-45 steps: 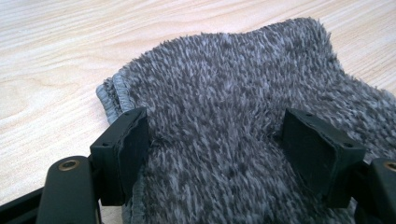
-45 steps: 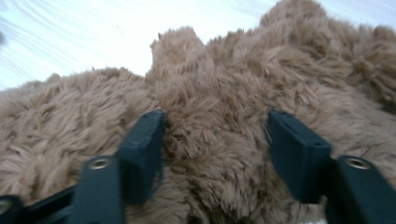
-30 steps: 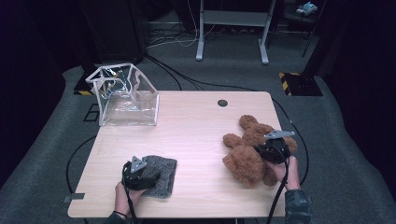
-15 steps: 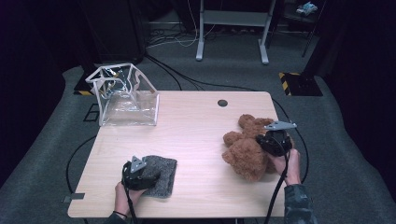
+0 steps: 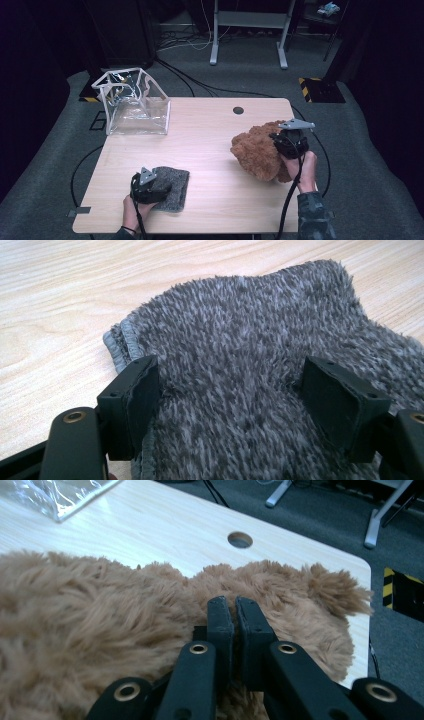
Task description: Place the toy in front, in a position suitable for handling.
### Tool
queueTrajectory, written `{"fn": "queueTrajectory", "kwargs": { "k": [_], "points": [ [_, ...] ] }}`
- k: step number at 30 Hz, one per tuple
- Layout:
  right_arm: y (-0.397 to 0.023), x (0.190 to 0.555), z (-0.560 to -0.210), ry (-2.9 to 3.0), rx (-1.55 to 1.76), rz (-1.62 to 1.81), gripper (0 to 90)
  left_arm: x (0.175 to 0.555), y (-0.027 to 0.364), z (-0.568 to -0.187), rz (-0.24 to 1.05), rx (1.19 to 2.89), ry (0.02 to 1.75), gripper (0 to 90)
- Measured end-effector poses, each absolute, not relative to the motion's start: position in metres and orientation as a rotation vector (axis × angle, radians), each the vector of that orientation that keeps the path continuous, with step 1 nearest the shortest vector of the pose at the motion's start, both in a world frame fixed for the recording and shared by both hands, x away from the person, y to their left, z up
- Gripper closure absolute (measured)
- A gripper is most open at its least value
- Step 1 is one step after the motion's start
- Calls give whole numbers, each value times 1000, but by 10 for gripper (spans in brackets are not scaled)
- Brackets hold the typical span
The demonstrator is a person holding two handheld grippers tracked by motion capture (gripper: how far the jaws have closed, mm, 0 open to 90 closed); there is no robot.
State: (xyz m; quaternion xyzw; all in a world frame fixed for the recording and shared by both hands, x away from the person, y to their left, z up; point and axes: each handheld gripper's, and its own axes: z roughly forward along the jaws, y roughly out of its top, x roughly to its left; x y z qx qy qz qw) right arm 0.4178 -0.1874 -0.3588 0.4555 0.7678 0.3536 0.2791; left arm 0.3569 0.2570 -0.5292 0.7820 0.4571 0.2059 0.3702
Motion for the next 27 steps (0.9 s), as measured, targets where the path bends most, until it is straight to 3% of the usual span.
{"fn": "queueTrajectory", "kwargs": {
  "k": [16,27],
  "points": [
    [-150,423,-340,2044,1190,997,865,357,258,-529,523,2009,1171,240],
    [-109,433,-363,2143,1188,1014,863,357,258,-529,523,2009,1171,240]
  ]
}}
